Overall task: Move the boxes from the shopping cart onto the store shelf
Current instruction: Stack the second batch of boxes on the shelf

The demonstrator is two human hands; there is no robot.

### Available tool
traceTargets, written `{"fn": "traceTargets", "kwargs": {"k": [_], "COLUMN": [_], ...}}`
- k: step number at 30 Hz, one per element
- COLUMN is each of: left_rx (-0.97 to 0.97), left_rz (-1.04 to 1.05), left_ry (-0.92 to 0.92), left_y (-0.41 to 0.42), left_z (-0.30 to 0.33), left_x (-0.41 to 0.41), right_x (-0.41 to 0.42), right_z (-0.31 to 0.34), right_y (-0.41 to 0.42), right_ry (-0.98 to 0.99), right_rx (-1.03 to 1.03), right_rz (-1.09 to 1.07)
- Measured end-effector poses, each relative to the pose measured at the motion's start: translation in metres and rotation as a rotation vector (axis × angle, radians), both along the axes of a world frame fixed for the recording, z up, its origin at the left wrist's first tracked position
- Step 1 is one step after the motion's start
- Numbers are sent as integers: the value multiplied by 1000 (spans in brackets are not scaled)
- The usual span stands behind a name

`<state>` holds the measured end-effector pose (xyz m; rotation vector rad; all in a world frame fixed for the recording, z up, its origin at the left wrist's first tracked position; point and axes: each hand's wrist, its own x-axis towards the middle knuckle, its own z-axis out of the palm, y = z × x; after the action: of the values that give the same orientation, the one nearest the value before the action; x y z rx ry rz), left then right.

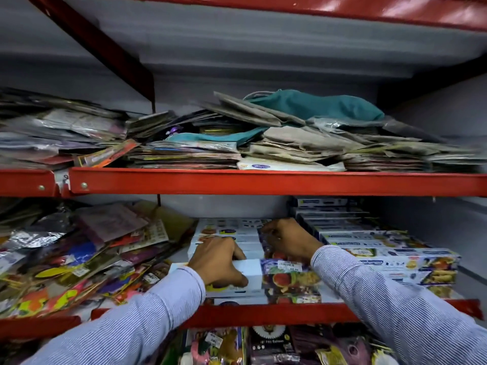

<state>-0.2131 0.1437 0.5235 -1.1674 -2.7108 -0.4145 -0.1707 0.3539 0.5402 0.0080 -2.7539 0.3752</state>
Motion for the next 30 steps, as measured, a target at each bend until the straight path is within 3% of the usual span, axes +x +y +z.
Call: {"fn": "traceTargets", "kwargs": {"k": [6, 9, 23, 30], "left_rx": [100, 83, 84, 59], "left_rz": [24, 34, -41, 40], "left_ry": [24, 134, 342, 561], "left_y": [30, 34, 0, -1], "left_z": [-11, -23, -72, -101], "left_x": [-24, -27, -34, -22], "right_x": [30, 44, 35, 42], "right_z": [-11, -32, -73, -119], "right_y": [7, 4, 11, 10], "right_ry": [-64, -89, 137, 251], "right_rx": [87, 225, 280, 414], "right_rz": [11, -7, 20, -164]}}
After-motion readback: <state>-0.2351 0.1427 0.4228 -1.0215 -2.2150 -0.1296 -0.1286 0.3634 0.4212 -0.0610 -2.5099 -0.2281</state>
